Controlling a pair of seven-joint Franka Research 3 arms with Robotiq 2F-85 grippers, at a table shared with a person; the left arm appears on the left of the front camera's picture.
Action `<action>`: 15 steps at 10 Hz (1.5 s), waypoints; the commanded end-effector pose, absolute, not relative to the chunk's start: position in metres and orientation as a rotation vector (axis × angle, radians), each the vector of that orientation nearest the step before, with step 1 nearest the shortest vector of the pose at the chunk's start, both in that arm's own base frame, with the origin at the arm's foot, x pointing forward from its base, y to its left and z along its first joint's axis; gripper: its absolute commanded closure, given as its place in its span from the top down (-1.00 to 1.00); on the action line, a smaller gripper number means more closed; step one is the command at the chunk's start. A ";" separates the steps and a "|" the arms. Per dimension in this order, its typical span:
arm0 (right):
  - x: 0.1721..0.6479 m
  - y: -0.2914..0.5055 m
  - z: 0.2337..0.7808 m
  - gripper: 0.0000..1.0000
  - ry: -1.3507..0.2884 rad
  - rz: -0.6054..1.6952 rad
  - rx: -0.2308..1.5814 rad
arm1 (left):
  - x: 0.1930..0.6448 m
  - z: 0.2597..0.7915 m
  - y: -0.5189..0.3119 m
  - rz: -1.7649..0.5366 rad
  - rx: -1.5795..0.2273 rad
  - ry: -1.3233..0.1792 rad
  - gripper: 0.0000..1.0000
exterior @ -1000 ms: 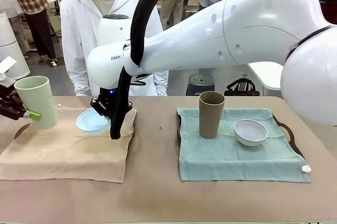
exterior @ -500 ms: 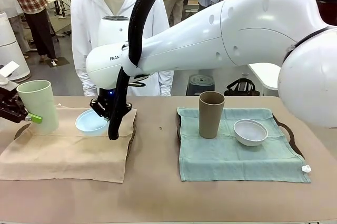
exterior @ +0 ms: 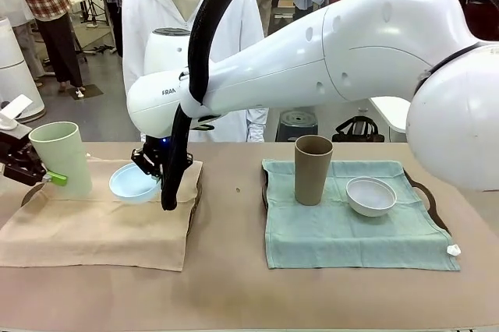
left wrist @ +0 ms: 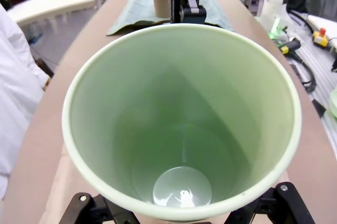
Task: Set up a tray with a mat and arrange the tableware.
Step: Place the Picnic Bowl and Reusable plastic cup back onto the Handle tray in front of the human's position.
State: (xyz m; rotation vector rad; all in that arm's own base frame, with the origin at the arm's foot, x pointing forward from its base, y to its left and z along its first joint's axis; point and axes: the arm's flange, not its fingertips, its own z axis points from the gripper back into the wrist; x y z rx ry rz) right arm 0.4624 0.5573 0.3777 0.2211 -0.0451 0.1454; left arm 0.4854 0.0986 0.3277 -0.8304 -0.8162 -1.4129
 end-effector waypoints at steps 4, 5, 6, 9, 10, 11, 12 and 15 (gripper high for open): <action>0.470 0.556 0.350 -0.91 -0.027 0.159 0.227 | 0.494 0.302 0.085 -1.489 -0.796 -0.881 0.68; 0.474 0.555 0.345 -0.91 -0.022 0.157 0.229 | 0.496 0.298 0.085 -1.485 -0.798 -0.876 0.68; 0.477 0.557 0.340 -0.91 -0.010 0.156 0.229 | 0.498 0.294 0.085 -1.478 -0.804 -0.864 0.68; 0.483 0.560 0.330 -0.91 0.014 0.154 0.225 | 0.505 0.286 0.089 -1.459 -0.819 -0.821 0.68; 0.483 0.560 0.330 -0.91 0.014 0.155 0.224 | 0.505 0.284 0.090 -1.461 -0.816 -0.817 0.68; 0.483 0.559 0.330 -0.34 0.017 0.163 0.222 | 0.505 0.284 0.089 -1.462 -0.817 -0.817 1.00; 0.482 0.559 0.331 0.29 0.020 0.167 0.205 | 0.504 0.286 0.090 -1.463 -0.814 -0.816 1.00; 0.472 0.546 0.356 1.00 -0.010 0.164 0.124 | 0.506 0.294 0.104 -1.416 -0.772 -0.775 1.00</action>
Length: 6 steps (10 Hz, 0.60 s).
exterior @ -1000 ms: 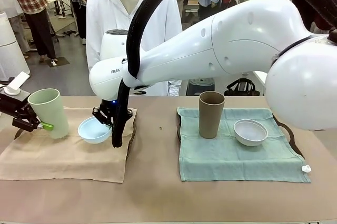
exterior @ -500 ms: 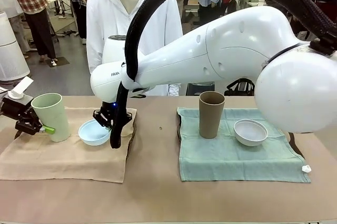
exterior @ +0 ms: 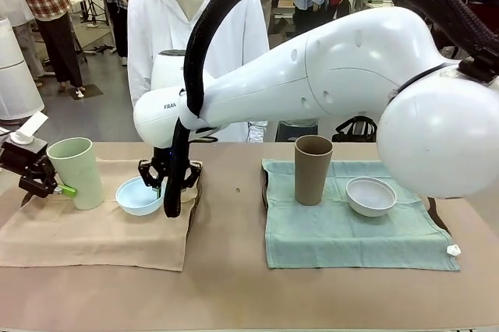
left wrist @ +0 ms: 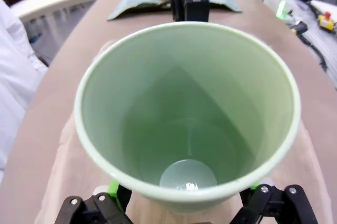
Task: Set up a tray with a mat and arrange the tableware.
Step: Place the Picnic Bowl and Reusable plastic cup back onto the Handle tray in front of the human's position.
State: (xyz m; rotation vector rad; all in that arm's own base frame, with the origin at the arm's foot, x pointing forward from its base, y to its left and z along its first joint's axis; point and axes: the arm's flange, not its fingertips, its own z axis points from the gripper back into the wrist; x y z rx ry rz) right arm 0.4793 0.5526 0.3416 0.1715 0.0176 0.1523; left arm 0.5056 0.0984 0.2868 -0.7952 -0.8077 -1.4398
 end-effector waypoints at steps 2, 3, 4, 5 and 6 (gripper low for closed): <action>0.457 0.538 0.382 1.00 -0.069 0.176 0.121 | 0.509 0.299 0.122 -1.365 -0.727 -0.706 1.00; 0.450 0.535 0.392 0.37 -0.095 0.188 0.121 | 0.508 0.303 0.130 -1.355 -0.703 -0.677 1.00; 0.445 0.531 0.401 0.56 -0.116 0.188 0.114 | 0.505 0.313 0.136 -1.372 -0.677 -0.621 1.00; 0.440 0.525 0.409 0.77 -0.128 0.187 0.112 | 0.496 0.328 0.141 -1.386 -0.640 -0.560 1.00; 0.435 0.520 0.418 0.96 -0.138 0.182 0.100 | 0.482 0.350 0.143 -1.408 -0.559 -0.476 1.00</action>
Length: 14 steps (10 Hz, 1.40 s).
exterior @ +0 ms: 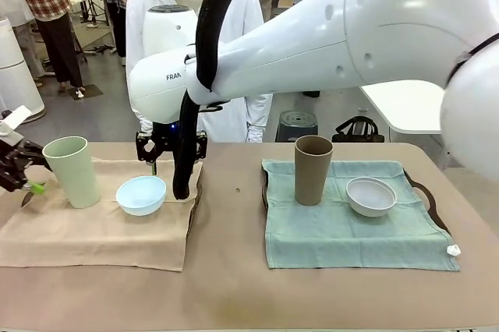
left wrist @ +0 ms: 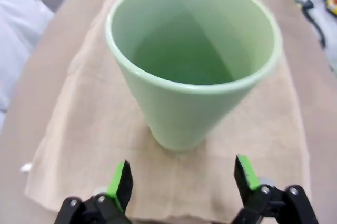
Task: Set up a tray with a mat and arrange the tableware.
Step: Place the Picnic Bowl and Reusable plastic cup back onto the Handle tray in front of the human's position.
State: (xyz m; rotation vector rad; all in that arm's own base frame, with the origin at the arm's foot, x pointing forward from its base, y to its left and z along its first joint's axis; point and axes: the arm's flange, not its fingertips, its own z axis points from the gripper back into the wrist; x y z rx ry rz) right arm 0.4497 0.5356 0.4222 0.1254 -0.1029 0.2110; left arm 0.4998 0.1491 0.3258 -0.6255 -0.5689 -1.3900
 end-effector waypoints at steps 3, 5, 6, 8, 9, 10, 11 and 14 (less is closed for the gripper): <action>0.419 0.499 0.441 1.00 -0.166 0.155 0.037 | 0.445 0.411 0.129 -1.262 -0.373 -0.288 1.00; 0.412 0.479 0.464 1.00 -0.202 0.154 0.032 | 0.430 0.442 0.103 -0.984 -0.230 -0.227 1.00; 0.405 0.462 0.478 1.00 -0.235 0.135 0.045 | 0.423 0.459 0.088 -0.900 -0.164 -0.202 1.00; 0.396 0.440 0.503 1.00 -0.265 0.087 0.058 | 0.413 0.492 0.058 -0.831 -0.100 -0.158 1.00; 0.393 0.430 0.516 1.00 -0.267 0.061 0.045 | 0.413 0.505 0.042 -0.782 -0.093 -0.139 1.00; 0.387 0.417 0.530 1.00 -0.260 0.059 0.030 | 0.410 0.514 0.022 -0.751 -0.100 -0.131 1.00; 0.385 0.408 0.540 1.00 -0.258 0.080 0.036 | 0.408 0.526 0.007 -0.748 -0.106 -0.133 1.00; 0.393 0.391 0.543 1.00 -0.264 0.197 0.072 | 0.405 0.527 -0.001 -0.752 -0.107 -0.146 1.00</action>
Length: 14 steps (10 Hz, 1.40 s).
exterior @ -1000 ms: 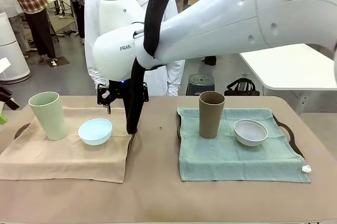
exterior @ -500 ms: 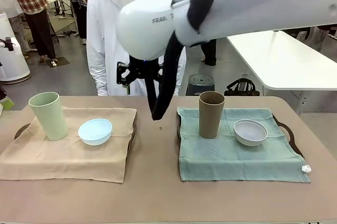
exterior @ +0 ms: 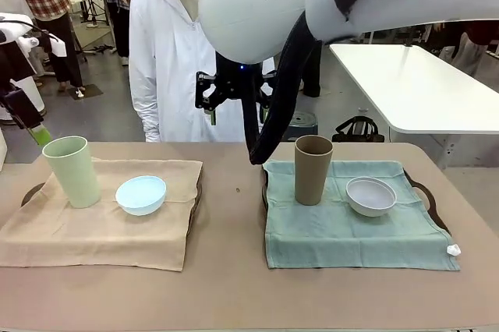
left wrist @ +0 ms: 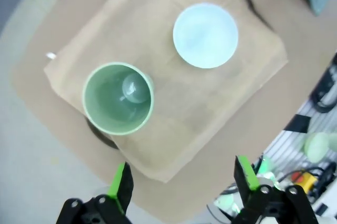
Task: Set up a tray with a mat and arrange the tableware.
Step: Place the Picnic Bowl and Reusable plastic cup back onto the Handle tray in front of the human's position.
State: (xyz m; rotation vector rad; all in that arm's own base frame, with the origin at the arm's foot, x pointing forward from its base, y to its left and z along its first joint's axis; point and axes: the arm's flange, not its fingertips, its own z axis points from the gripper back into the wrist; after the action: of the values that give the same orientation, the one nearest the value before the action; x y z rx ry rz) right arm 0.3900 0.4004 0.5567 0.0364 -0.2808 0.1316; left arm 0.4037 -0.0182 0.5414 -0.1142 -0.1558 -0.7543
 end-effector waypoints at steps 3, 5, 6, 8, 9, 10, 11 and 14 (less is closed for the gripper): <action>0.389 0.405 0.556 1.00 -0.281 0.096 0.032 | 0.405 0.527 -0.001 -0.752 -0.107 -0.146 1.00; 0.389 0.405 0.556 1.00 -0.281 0.096 0.032 | 0.405 0.527 -0.001 -0.752 -0.107 -0.146 1.00; 0.389 0.405 0.556 1.00 -0.281 0.096 0.032 | 0.405 0.527 -0.001 -0.752 -0.107 -0.146 1.00; 0.389 0.405 0.556 1.00 -0.281 0.096 0.032 | 0.405 0.527 -0.001 -0.752 -0.107 -0.146 1.00; 0.389 0.405 0.556 1.00 -0.281 0.096 0.032 | 0.405 0.527 -0.001 -0.752 -0.107 -0.146 1.00; 0.389 0.405 0.556 1.00 -0.281 0.096 0.032 | 0.405 0.527 -0.001 -0.752 -0.107 -0.146 1.00; 0.389 0.405 0.556 1.00 -0.281 0.096 0.032 | 0.405 0.527 -0.001 -0.752 -0.107 -0.146 1.00; 0.389 0.405 0.556 1.00 -0.281 0.096 0.032 | 0.405 0.527 -0.001 -0.752 -0.107 -0.146 1.00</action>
State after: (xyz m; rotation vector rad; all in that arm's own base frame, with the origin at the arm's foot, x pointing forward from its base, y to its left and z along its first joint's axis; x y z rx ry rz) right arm 0.3882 0.4034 0.5559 0.0359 -0.2817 0.1134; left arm 0.4041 -0.0025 0.5286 -0.1227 -0.1380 -0.7382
